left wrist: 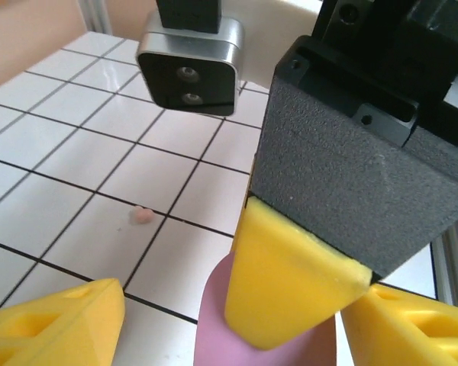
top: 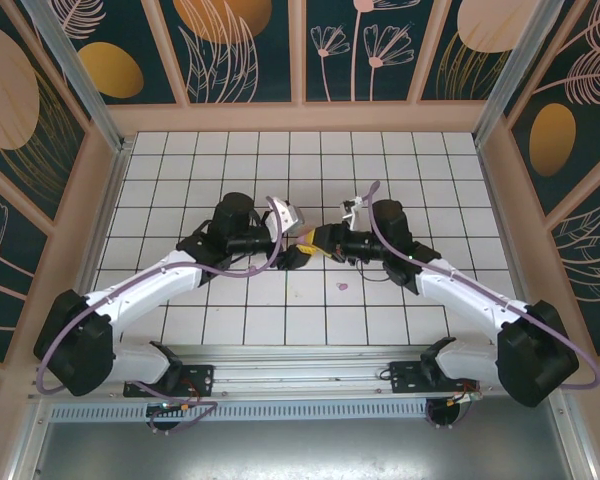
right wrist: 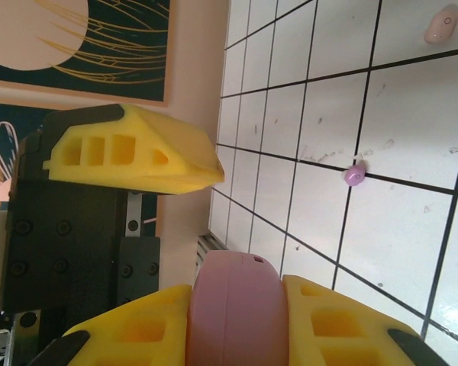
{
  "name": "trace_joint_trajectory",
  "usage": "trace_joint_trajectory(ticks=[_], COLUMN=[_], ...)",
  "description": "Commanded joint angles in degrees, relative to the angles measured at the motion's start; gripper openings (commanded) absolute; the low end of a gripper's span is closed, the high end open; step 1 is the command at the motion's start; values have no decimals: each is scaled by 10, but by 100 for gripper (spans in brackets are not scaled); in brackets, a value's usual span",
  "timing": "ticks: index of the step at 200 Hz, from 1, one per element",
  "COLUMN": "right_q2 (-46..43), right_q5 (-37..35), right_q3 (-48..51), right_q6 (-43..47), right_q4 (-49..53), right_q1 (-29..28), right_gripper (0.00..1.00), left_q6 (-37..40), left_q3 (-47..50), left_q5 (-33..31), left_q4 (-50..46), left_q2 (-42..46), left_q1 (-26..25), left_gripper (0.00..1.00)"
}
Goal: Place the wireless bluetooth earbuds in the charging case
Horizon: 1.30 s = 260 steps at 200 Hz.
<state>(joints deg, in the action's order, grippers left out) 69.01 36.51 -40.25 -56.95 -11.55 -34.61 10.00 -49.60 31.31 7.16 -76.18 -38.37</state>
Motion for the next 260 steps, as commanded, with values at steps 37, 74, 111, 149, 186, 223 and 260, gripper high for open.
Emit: trace_joint_trajectory(ticks=[37,74,111,149,186,223,260], right_q2=[-48,-48,-37,-38,-37,-41,-41], right_q5=[-22,8,41,44,49,51,57], right_q3=[4,15,7,2,-8,-16,-20], right_q6=[-61,-109,-147,-182,-186,-190,-186], right_q4=[-56,-109,-156,-192,-182,-183,-171], right_q1=[29,58,57,49,44,37,36], right_gripper=[4,4,4,4,4,4,4], left_q6=[-84,-101,-135,-226,-244,-250,-243], left_q3=[63,136,164,183,171,165,149], left_q5=[-112,-143,-113,-42,30,56,68], left_q4=[104,143,191,335,425,489,492], left_q2=[115,203,210,161,101,58,24], left_q1=[7,11,11,10,11,11,11], left_gripper=[86,85,80,77,75,70,62])
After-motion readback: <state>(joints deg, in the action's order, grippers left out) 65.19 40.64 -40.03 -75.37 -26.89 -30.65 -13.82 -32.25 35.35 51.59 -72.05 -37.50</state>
